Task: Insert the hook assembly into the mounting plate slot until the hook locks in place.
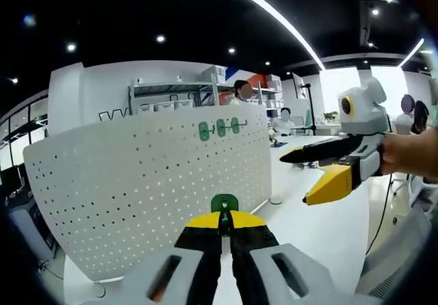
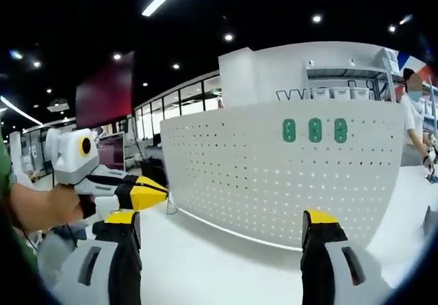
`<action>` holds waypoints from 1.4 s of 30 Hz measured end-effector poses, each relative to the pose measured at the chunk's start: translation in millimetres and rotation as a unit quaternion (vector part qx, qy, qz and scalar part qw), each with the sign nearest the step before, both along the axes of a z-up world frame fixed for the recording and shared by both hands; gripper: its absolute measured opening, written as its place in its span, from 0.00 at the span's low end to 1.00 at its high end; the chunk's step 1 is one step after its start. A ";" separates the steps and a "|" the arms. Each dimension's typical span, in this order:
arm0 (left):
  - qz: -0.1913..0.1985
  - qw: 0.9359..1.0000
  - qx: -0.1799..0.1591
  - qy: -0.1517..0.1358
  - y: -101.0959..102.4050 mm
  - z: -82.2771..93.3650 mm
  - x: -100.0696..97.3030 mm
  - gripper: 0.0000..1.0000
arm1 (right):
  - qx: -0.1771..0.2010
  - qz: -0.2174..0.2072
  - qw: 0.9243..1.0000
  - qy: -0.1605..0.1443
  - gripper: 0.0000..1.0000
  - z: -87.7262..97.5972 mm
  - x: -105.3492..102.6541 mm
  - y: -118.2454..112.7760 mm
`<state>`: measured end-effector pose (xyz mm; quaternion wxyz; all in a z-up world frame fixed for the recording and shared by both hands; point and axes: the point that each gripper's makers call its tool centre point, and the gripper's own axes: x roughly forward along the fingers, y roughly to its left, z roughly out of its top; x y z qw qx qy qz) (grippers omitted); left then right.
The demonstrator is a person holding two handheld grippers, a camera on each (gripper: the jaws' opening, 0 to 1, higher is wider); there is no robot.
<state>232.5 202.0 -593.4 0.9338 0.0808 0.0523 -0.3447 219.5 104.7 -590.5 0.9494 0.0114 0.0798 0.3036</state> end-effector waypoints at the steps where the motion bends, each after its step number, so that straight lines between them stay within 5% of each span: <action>1: 0.001 1.000 0.000 0.000 -0.1 1.2 0.0 0.03 | -0.001 0.001 1.000 0.000 1.00 1.1 -2.8 -1.3; 25: 0.047 0.998 -0.045 -0.024 -38.3 58.9 44.7 0.03 | 0.005 -0.003 1.000 -0.007 1.00 36.2 -37.7 -54.8; 42: 0.159 0.984 -0.068 -0.041 -53.7 76.0 87.4 0.03 | 0.004 0.004 1.000 -0.007 1.00 39.8 -32.8 -85.2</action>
